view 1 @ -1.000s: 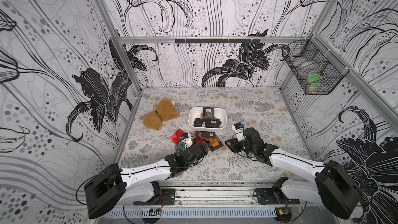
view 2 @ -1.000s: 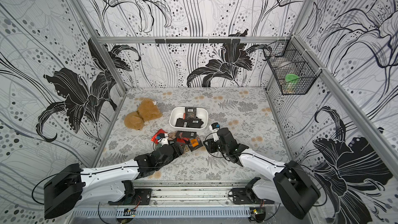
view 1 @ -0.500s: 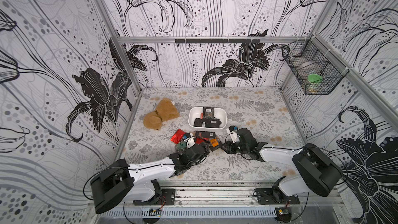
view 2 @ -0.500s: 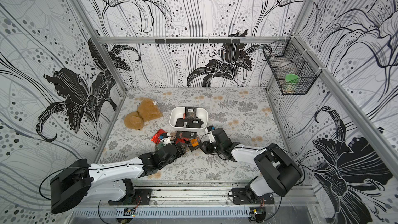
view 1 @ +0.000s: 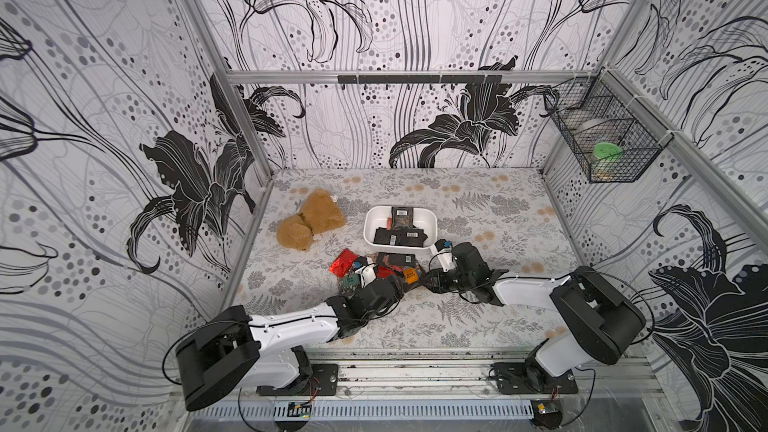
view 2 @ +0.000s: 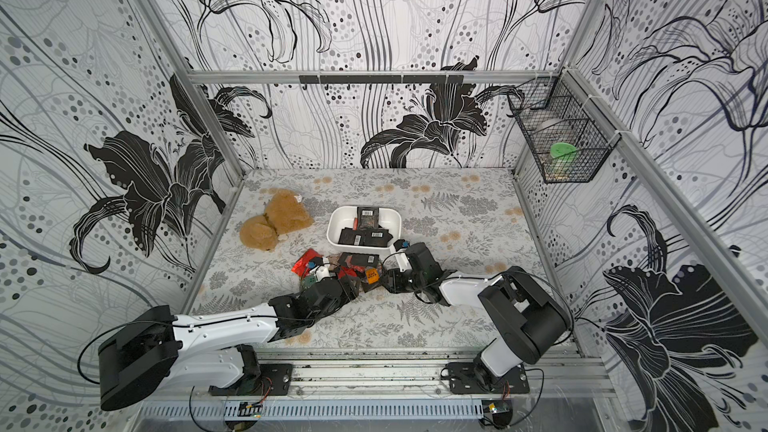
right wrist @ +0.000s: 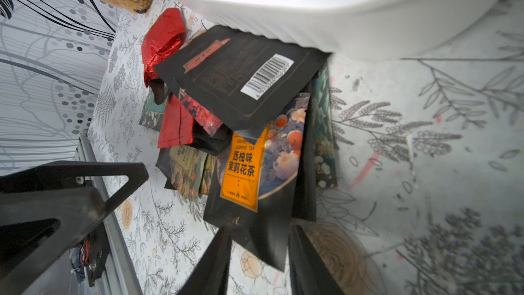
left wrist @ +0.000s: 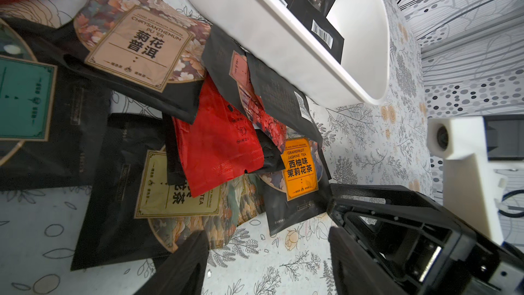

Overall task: Put the tea bags into the storage box
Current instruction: Move the tea bag to the center of the board.

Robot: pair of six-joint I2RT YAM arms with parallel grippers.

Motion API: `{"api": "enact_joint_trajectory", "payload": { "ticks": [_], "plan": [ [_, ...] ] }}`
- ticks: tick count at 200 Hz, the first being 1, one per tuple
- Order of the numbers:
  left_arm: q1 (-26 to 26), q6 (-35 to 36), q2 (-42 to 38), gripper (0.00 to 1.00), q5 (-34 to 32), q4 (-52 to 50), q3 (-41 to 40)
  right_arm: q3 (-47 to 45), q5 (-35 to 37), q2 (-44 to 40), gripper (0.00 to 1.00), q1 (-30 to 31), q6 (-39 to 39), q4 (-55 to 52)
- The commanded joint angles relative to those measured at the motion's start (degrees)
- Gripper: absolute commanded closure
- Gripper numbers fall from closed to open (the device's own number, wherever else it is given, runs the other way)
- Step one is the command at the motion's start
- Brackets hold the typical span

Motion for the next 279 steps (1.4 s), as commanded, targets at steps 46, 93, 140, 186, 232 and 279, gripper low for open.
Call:
{"api": "enact_joint_trajectory", "payload": {
  "ticks": [46,93,140,186,232,279],
  "plan": [
    [-0.2,-0.1,-2.0,0.29,-1.8,-0.3,-0.7,2.3,-1.1,2.3,0.72,-0.2,1.1,-0.1],
    [-0.2,0.1,-1.7,0.29,-1.7,-0.7,0.1,2.2,-1.2,1.7,0.92,-0.2,0.6,-1.2],
    [-0.2,1.6,-1.1,0.37,-0.3,-0.1,1.8,-2.2,-0.3,-4.3,1.00,-0.1,3.1,-0.6],
    [-0.2,4.0,2.2,0.58,2.9,3.5,3.7,-9.5,2.5,-11.8,1.00,0.0,10.2,0.4],
    [-0.6,7.5,7.9,0.70,9.0,7.9,6.5,-14.5,5.8,-18.5,1.00,0.3,15.0,-2.3],
    [-1.5,8.4,15.2,0.84,11.2,9.4,9.0,-12.1,6.9,-16.7,0.92,0.4,13.9,-5.0]
  ]
}}
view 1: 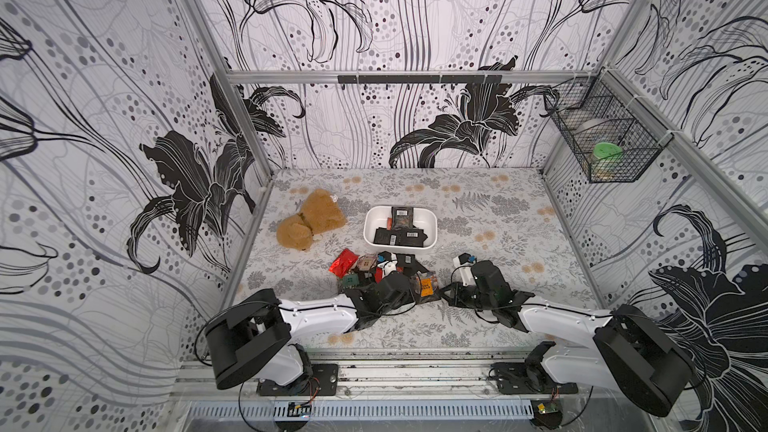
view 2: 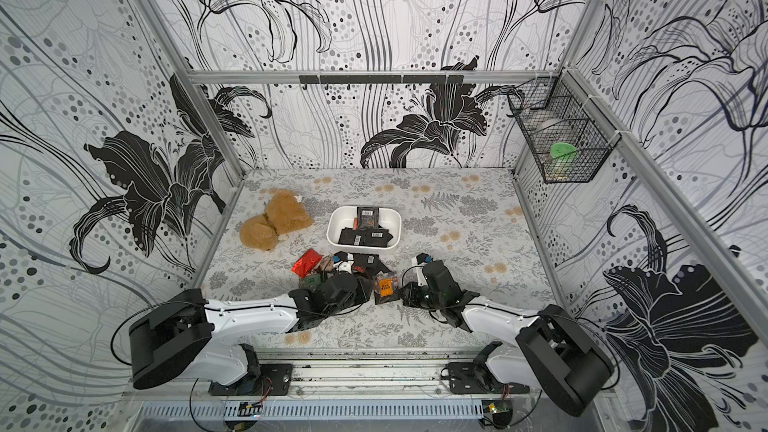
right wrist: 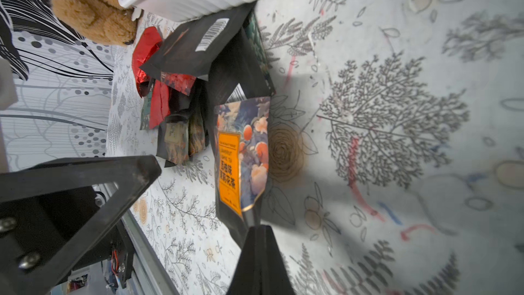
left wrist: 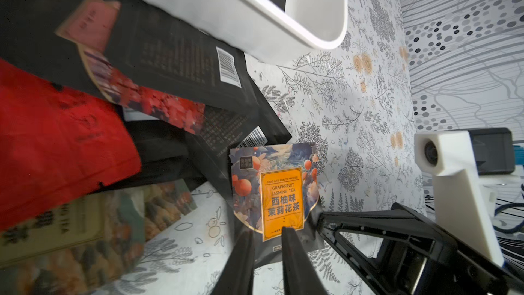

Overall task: Put the tea bags into the storage box
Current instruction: Move the tea bag to the center of the board, then pick up the tea bag from the center of the board.

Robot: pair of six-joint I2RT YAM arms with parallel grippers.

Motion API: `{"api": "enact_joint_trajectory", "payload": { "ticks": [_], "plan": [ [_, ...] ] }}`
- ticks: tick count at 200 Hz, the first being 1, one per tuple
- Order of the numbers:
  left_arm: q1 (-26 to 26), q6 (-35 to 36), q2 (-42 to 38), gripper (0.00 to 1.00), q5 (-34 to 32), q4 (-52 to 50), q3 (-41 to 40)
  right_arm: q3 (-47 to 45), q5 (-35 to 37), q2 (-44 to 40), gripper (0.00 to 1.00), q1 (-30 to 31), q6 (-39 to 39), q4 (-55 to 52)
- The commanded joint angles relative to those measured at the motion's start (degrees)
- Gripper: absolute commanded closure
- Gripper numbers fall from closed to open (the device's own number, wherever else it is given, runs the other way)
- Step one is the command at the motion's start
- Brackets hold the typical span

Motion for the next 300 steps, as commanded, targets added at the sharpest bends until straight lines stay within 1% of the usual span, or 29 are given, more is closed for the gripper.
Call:
{"api": "enact_joint_trajectory", "payload": {
  "ticks": [1,26,55,92,125,151,179,205,242,258,288,300],
  "plan": [
    [-0.4,1.7,3.1,0.84,2.1,2.8,1.9,1.8,1.7,1.0,0.92,0.2,0.1,-2.7],
    [-0.6,1.7,5.8,0.87,3.0,3.9,2.9,3.0,2.9,1.6,0.81,0.3,-0.8,-4.4],
    [-0.7,1.9,8.4,0.89,3.8,4.3,4.1,4.2,3.4,3.1,0.70,0.3,-1.7,-5.1],
    [-0.8,1.9,10.4,0.92,3.0,3.2,4.5,5.9,3.1,5.4,0.66,0.2,-1.9,-5.4],
    [-0.8,1.8,11.1,0.93,-0.1,0.5,4.2,6.3,3.1,6.7,0.61,0.2,-2.4,-5.3],
    [-1.0,1.5,12.4,0.94,0.8,1.3,3.7,7.0,2.1,8.0,0.59,0.3,-2.7,-5.1],
    [-1.3,1.0,12.7,0.95,0.4,1.9,2.7,7.6,2.0,9.1,0.57,0.5,-2.7,-5.3],
    [-1.4,0.3,13.0,0.95,0.4,3.0,1.5,8.3,2.7,10.3,0.54,2.1,-2.4,-5.3],
    [-2.0,-0.2,13.2,0.95,0.1,4.3,0.3,10.1,4.1,12.9,0.54,4.7,-1.8,-5.7],
    [-2.2,-0.6,13.2,0.96,-0.2,5.0,-0.2,10.5,4.1,13.8,0.57,5.3,-1.0,-5.0],
    [-2.2,-0.2,12.7,0.97,-0.3,4.5,0.0,12.5,6.4,14.7,0.67,7.0,-1.0,-6.2],
    [-2.4,-0.4,11.4,0.98,-0.3,4.8,-0.3,13.6,7.2,14.6,0.73,7.4,-1.8,-7.4]
  ]
}}
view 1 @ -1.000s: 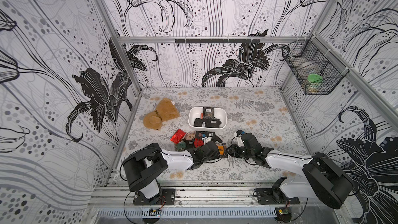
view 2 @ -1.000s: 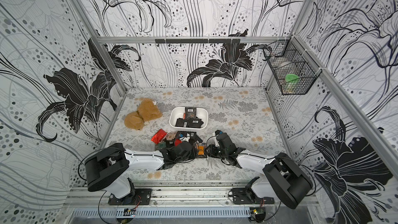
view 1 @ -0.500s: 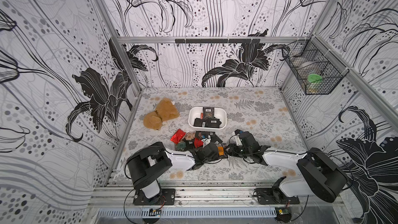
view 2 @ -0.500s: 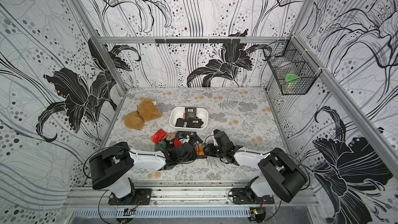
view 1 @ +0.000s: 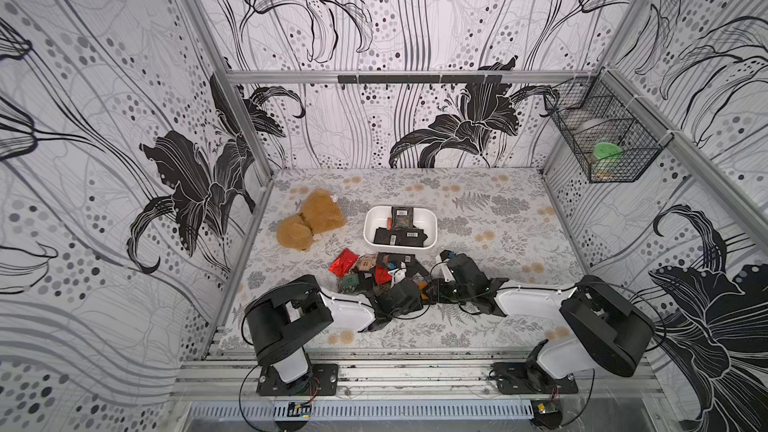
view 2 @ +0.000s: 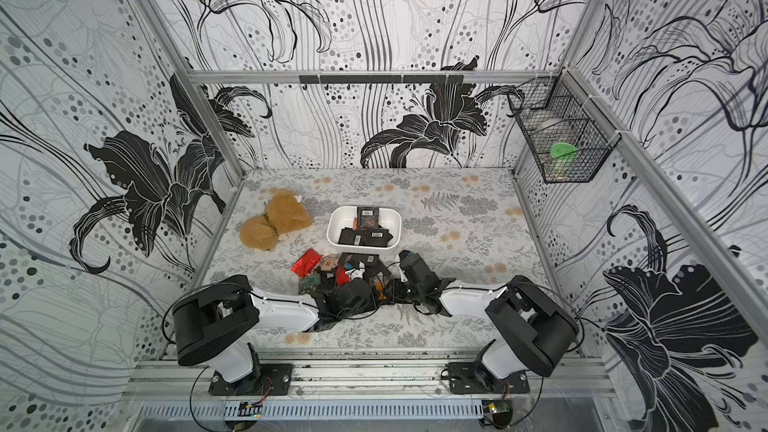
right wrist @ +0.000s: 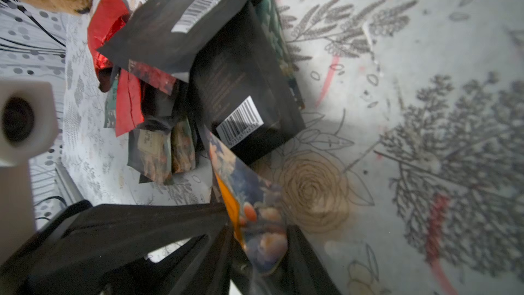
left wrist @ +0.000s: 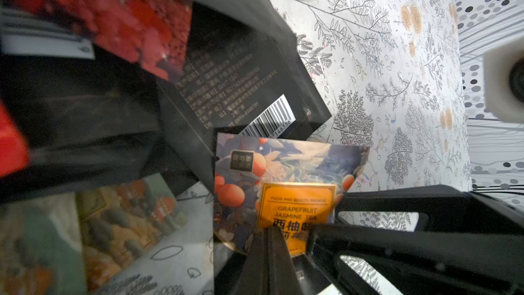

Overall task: Put the tea bags into the storage box
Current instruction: Pick up the tea bag from the center of the board.

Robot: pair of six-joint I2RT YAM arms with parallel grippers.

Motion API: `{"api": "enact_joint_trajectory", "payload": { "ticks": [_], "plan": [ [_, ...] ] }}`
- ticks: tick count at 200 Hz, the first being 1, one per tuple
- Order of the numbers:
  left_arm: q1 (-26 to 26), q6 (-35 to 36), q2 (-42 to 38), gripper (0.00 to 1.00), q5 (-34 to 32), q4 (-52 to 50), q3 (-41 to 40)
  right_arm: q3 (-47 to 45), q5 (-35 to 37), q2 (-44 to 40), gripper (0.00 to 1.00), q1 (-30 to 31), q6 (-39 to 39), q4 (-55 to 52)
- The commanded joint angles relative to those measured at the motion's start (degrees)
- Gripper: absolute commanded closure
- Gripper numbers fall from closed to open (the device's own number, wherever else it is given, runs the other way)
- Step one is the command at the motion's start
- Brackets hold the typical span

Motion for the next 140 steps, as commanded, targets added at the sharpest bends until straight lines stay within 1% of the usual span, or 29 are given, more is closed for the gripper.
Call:
{"api": "enact_joint_trajectory", "payload": {
  "ticks": [1,44,71,93,116,128,140],
  "plan": [
    [-0.5,-0.2,-0.6,0.98,-0.7,-1.3,-1.5,2.4,2.4,0.9,0.73,1.2,-0.9,-3.2],
    [-1.0,0.5,-5.1,0.98,-1.6,-0.9,-1.7,3.6,4.9,-1.2,1.00,2.1,-2.1,-6.5],
    [-1.6,-0.2,-11.4,0.99,-3.6,-0.8,-3.3,4.3,6.1,-2.9,1.00,2.3,-3.3,-9.0],
    [-1.6,0.1,-17.8,0.87,-6.4,-3.4,-4.0,4.9,8.1,-5.9,1.00,2.4,-4.8,-12.3],
    [-1.6,-1.0,-25.0,0.66,-10.7,-6.8,-6.1,8.4,12.0,-9.3,1.00,2.4,-7.0,-19.0],
    [-1.6,-1.9,-28.7,0.61,-13.7,-9.7,-7.4,10.6,14.1,-11.2,1.00,2.4,-7.9,-22.0],
    [-1.6,-3.3,-32.2,0.49,-15.7,-12.1,-9.1,12.9,16.8,-12.8,1.00,2.4,-8.5,-24.6]
  ]
}}
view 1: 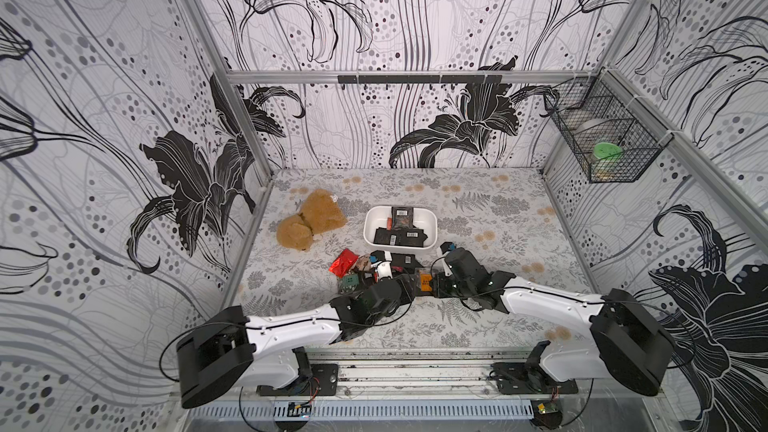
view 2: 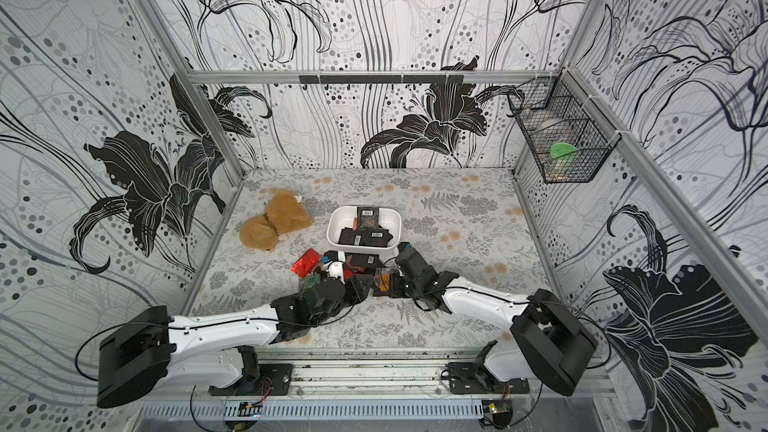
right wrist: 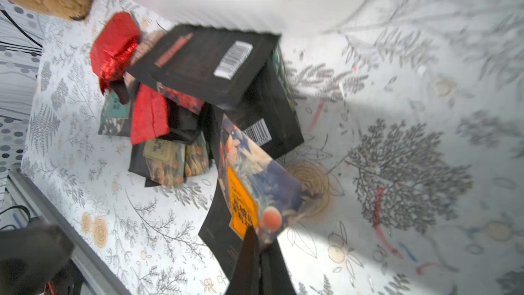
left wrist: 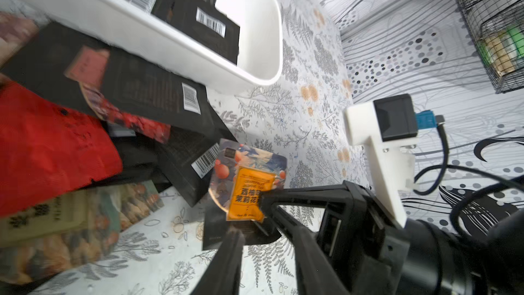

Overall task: Put the tea bags into the storage box
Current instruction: Pick up the tea bag from the center of the board, then place the tea bag in the storage box.

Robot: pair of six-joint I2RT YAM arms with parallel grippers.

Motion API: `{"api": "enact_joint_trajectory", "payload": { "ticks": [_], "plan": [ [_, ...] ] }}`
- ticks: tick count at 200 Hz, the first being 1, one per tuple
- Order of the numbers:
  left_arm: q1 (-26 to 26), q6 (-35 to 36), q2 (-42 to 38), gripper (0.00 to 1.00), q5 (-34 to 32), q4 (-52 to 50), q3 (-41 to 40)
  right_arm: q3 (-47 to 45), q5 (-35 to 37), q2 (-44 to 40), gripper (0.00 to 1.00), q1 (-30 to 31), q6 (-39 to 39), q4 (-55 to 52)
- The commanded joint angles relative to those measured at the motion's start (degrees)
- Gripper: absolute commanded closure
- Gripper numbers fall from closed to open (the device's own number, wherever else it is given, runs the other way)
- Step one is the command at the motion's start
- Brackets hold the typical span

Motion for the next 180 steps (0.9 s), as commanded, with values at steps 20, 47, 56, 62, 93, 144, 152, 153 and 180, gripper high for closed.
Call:
{"api": "enact_joint_trajectory", "payload": {
  "ticks": [20,47,56,62,93,144,152,153,180],
  "plan": [
    [-0.3,-3.5,-10.8,0.42,-8.6,-9.6,-6.2,9.5,10.6,-4.1,1.00,0.4,-5.1,-10.0],
    [-0.3,-6.9,-16.9,0.32,-10.0,-9.6,-11.9,18.1,13.5,0.0,1.00,0.1,-7.9,-11.0],
    [-0.3,-6.9,-18.4,0.31,-10.1,-9.8,-13.2,21.1,14.5,2.1,1.00,0.0,-8.8,-11.0],
    [-0.3,-7.0,-19.1,0.30,-10.2,-10.1,-13.8,23.1,15.0,3.6,1.00,0.0,-9.3,-11.0],
    [-0.3,-7.5,-21.0,0.22,-11.4,-13.1,-15.3,33.0,14.8,12.3,1.00,-1.1,-11.8,-9.9],
    [-0.3,-9.9,-21.5,0.02,-14.2,-17.4,-17.0,48.0,10.3,29.0,1.00,-3.7,-13.2,-9.6],
    [-0.3,-10.5,-21.6,0.03,-14.9,-17.8,-17.4,50.5,10.4,31.1,1.00,-3.9,-13.6,-10.3],
    [-0.3,-10.6,-21.7,0.03,-15.0,-17.9,-17.4,50.6,10.4,31.5,1.00,-3.9,-13.6,-10.4],
    [-0.3,-11.3,-22.1,0.03,-16.5,-17.9,-18.2,55.8,10.5,37.0,1.00,-5.1,-14.2,-11.7]
  ]
}}
